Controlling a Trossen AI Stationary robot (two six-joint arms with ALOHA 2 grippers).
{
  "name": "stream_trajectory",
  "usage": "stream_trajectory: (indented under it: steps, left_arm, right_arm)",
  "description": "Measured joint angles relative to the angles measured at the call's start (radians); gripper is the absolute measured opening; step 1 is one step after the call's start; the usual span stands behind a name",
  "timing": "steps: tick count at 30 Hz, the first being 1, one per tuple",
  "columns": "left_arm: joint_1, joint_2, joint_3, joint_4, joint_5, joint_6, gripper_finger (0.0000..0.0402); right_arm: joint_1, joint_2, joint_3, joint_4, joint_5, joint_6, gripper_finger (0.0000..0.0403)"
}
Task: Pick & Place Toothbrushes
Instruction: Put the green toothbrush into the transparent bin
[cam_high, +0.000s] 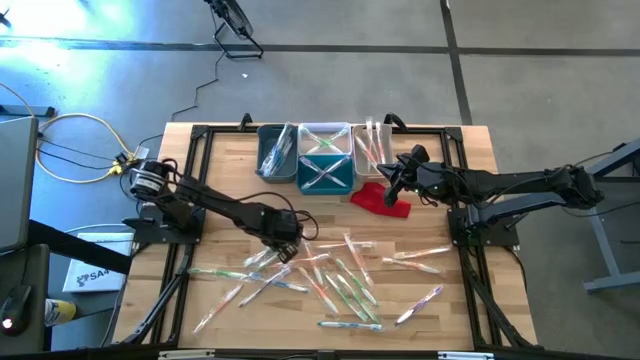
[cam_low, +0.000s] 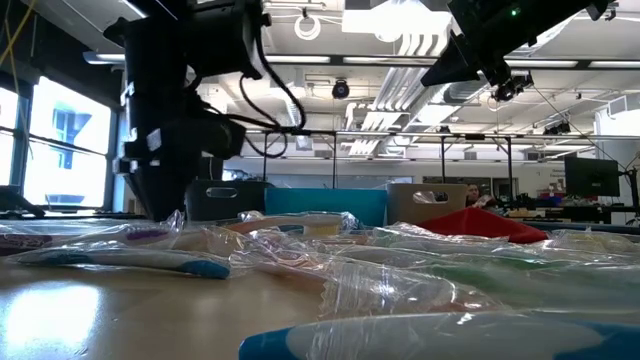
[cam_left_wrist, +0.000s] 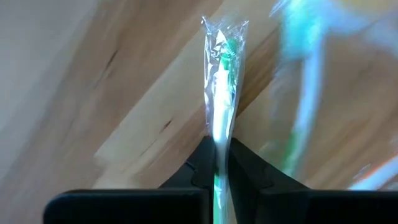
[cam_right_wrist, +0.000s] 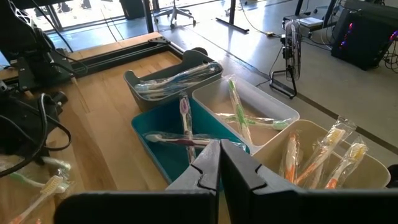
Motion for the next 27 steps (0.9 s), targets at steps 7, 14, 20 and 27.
stream_trajectory:
  steps: [7,14,20,27]
  left_arm:
    - [0.0,-0.085,0.0,-0.116,-0.019,0.0,0.0015]
    - [0.0,-0.184,0.0,-0.111,-0.089,0.008,0.0014]
    - [0.0,-0.267,0.001,-0.108,-0.213,0.008,0.0013]
    - [0.0,-0.345,0.001,-0.094,-0.32,0.0,0.0013]
  right_arm:
    - [0.0,0.0,0.0,0.0,0.0,0.0,0.0005]
    - [0.0,0.0,0.0,0.0,0.0,0.0,0.0005]
    - [0.0,0.0,0.0,0.0,0.0,-0.001,0.0005]
    - [0.0,0.0,0.0,0.0,0.0,-0.003,0.0005]
